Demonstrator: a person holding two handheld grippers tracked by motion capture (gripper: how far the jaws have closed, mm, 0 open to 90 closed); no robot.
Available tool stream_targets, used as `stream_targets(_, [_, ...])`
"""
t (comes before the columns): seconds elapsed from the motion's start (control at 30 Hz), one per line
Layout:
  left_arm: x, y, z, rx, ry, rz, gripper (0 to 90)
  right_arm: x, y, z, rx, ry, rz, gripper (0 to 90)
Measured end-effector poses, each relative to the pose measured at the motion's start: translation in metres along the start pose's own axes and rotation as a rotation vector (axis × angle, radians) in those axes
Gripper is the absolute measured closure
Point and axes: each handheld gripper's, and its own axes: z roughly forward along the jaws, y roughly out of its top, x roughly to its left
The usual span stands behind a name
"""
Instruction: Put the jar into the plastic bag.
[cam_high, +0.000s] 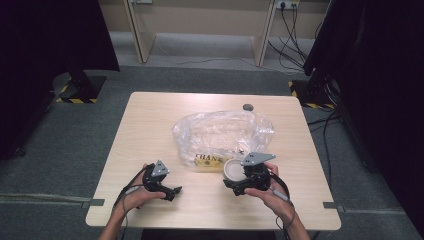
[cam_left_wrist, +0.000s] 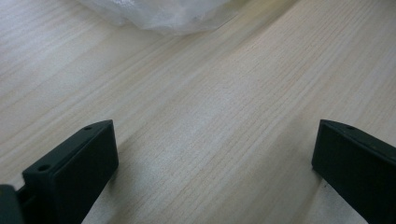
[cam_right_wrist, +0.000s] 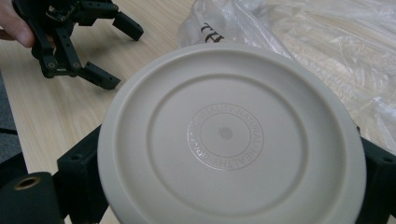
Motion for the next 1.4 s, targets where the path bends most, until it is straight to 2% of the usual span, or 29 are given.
stream_targets(0.9, [0.0,0.0,0.0,-0.003,0.0,-0.001,0.0,-0.009,0.068,-0.001,0.021,0.003,-0.043,10.0])
stream_targets(1.13, [0.0,0.0,0.0,-0.002,0.0,-0.001,0.0,-0.016,0.084,0.001,0.023,0.009,-0.026,10.0])
stream_targets(1.4, [0.0,0.0,0.0,-0.003,0.0,-0.001,0.0,-0.029,0.096,0.008,0.036,-0.021,-0.006,10.0])
